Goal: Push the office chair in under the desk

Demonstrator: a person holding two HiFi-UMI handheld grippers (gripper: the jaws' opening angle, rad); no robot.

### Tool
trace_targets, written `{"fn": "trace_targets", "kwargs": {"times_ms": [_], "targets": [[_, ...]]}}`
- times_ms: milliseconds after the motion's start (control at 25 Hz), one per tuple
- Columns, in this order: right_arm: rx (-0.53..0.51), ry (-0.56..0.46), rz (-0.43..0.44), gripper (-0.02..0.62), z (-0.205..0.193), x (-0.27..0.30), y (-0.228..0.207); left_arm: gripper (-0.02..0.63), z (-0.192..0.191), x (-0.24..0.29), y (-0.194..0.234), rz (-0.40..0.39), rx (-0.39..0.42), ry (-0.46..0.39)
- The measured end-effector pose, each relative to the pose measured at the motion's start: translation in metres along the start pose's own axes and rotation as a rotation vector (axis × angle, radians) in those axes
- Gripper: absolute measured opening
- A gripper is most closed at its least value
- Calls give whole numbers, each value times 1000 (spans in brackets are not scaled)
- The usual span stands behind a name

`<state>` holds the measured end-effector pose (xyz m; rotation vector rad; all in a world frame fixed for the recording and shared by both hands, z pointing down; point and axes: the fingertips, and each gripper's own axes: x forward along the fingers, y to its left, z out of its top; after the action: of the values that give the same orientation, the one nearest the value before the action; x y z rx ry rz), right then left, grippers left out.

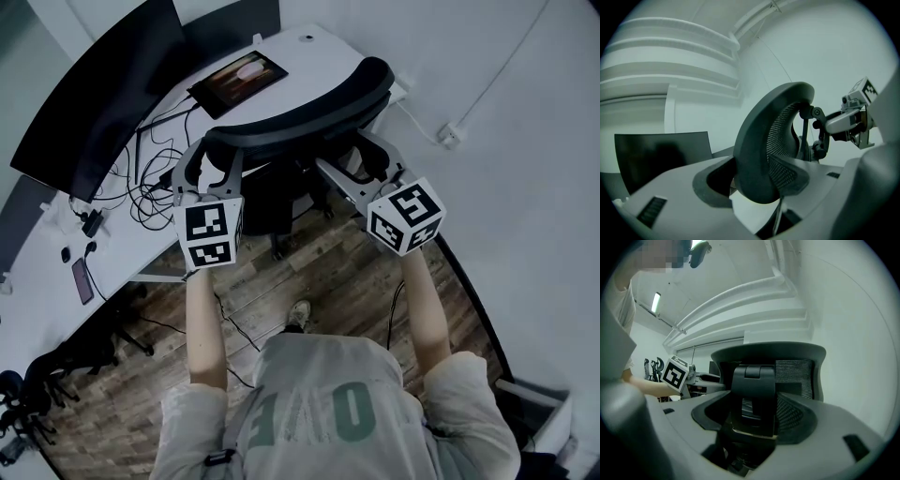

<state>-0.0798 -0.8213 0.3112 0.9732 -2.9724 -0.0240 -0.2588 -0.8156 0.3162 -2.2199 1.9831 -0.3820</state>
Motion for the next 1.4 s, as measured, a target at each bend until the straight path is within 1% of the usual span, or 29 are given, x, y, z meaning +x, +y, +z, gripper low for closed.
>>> {"fn": "trace_targets", "kwargs": {"times_ms": [320,480,520,560,640,720,840,960,1000,1040,1080,1120,1160,1200,1240,1320,1400], "targets": [[1,-14,-10,287,0,-1,1,244,0,-2,0,4,7,-4],[15,22,18,287,4,4,0,244,3,-3,4,34,4,4],[17,35,18,287,4,2,-2,244,3,-1,2,31,1,8],[16,45,5,287,4,-3,-6,244,4,2,-3,19,-6,14],[2,50,-52,287,6,-12,-11,244,4,3,-12,-11,-30,30],[-19,17,-119,287,13,-17,-10,244,5,-6,-11,-14,-34,32],[-17,-39,-177,287,32,-27,-5,244,17,-31,-9,7,-13,-11],[-32,-73,-209,287,52,-42,2,243,32,-53,-17,16,-17,-60],[-38,-90,-211,287,58,-46,7,216,36,-60,-21,30,-8,-71],[-44,-107,-209,285,64,-50,14,106,39,-66,-23,50,7,-78],[-52,-123,-208,275,69,-52,21,45,43,-70,-27,66,21,-83],[-63,-137,-211,206,72,-55,27,23,46,-74,-33,69,29,-90],[-79,-145,-216,95,74,-57,34,17,50,-77,-40,58,26,-101],[-100,-146,-221,37,73,-58,40,17,55,-80,-47,39,13,-116],[-125,-140,-221,24,71,-57,46,17,59,-81,-55,18,-3,-133],[-166,-117,-210,21,64,-55,57,17,65,-83,-69,-14,-25,-158],[-175,-99,-196,20,56,-51,64,17,67,-85,-77,-31,-34,-166]]}}
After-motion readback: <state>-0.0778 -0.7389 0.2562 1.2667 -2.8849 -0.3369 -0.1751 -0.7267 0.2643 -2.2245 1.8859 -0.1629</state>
